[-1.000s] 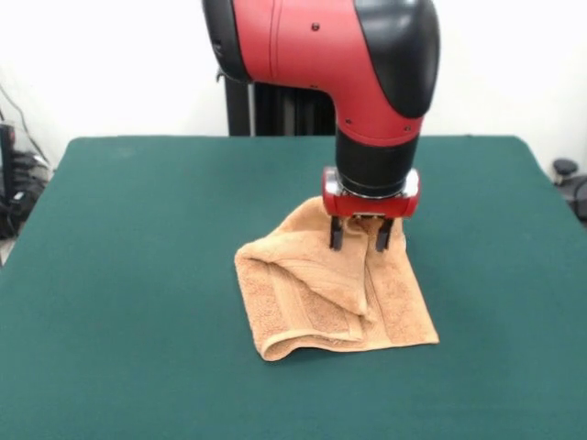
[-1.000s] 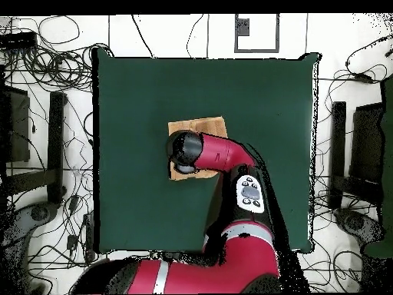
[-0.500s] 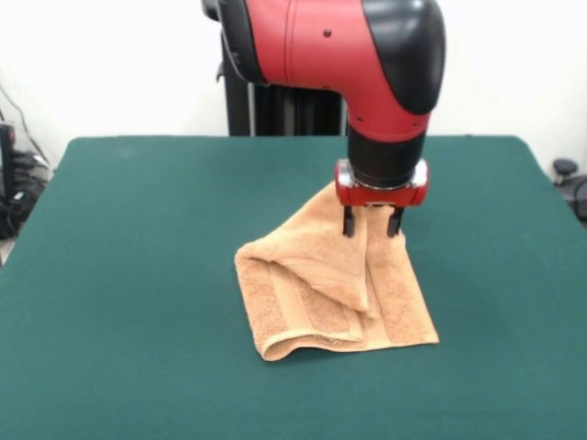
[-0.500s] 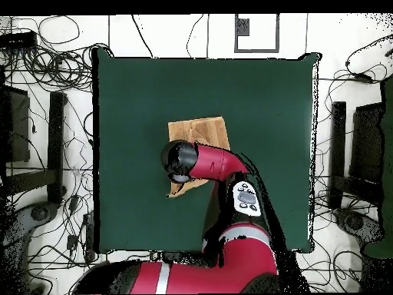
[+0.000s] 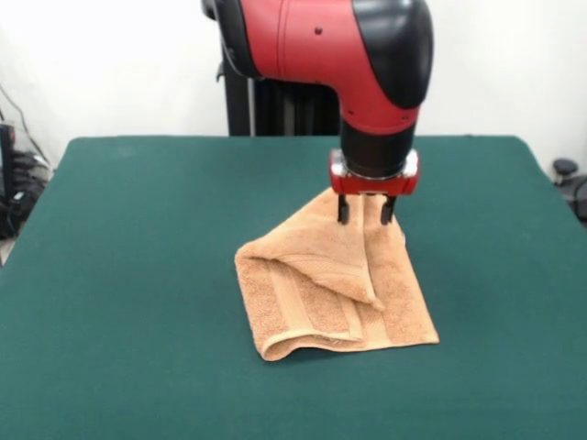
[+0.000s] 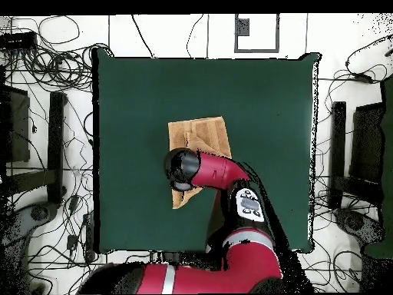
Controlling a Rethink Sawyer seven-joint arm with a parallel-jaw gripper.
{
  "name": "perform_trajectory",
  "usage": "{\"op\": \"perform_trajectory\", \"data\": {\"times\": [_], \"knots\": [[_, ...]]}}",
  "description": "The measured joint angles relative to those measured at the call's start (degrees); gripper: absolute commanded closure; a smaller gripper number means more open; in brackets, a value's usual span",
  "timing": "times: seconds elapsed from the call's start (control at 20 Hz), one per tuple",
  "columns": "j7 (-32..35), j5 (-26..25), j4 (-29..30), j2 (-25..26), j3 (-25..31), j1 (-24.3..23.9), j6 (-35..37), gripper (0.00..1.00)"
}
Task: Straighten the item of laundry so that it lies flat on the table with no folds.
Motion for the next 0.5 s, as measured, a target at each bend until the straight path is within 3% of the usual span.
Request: {"op": "perform_trajectory", "data": {"times": [0.5], "knots": [[0.00,-0.01,2.78,-2.84,0.00,-0.35,0.00,0.00]]}}
